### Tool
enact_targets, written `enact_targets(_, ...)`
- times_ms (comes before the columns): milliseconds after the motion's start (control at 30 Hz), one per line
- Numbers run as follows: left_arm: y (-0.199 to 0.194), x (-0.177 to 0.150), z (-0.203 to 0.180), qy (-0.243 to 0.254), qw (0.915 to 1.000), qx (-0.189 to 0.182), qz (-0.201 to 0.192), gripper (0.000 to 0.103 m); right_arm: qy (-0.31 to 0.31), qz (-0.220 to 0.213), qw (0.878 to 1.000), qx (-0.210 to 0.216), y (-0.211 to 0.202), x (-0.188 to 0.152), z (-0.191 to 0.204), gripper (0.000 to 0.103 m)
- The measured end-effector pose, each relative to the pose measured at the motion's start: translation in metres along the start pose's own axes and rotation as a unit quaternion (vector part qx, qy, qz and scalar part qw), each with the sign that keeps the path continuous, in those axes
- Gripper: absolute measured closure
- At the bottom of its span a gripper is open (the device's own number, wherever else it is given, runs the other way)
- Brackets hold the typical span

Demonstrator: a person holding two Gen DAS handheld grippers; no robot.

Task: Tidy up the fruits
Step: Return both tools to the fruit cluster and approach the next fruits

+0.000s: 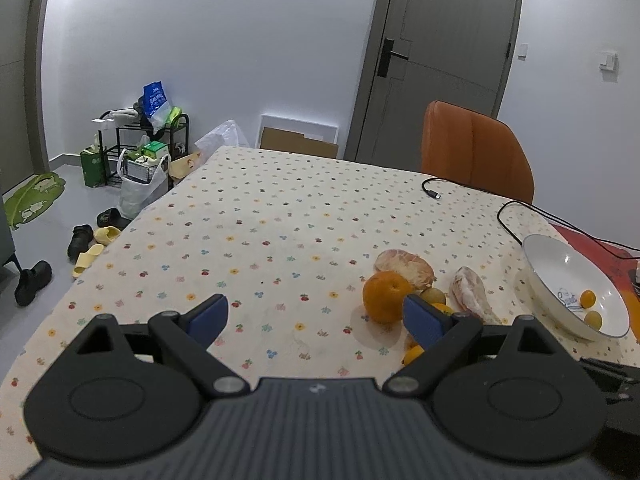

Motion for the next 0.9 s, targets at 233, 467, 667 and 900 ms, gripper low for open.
enact_targets(233, 0.013, 0.0, -0.001, -0.002, 0.9999, -0.001, 0.012, 0.01, -0.001, 0.022, 1.0, 0.003, 0.018, -0.001, -0.002, 0.081)
enact_targets(467, 0.024, 0.001, -0.004, 0.002, 0.9998, -0.001, 0.021, 0.011, 0.007, 0.008, 1.0, -0.002, 0.017, 0.003, -0.01, 0.081)
enact_targets(667, 0.031, 0.004, -0.012, 0.009, 0.9997, -0.008, 0.02, 0.012, 0.013, -0.006, 1.0, -0.013, 0.009, 0.007, -0.021, 0.082)
enact_targets(900, 0.042, 0.008, -0.026, 0.017, 0.9994, -0.018, 0.025, 0.021, 0.029, -0.017, 0.999, -0.026, 0.004, 0.012, -0.038, 0.081)
Point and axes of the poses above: each gripper's, at about its wrist camera, not at the fingertips, and y roughly the way its jaws point, z to its left, x to its top, the point moved 2 cm from there along y, roughly the way its jaws point, and after that the axes turned 8 degrees about z, right-handed, at the moved point
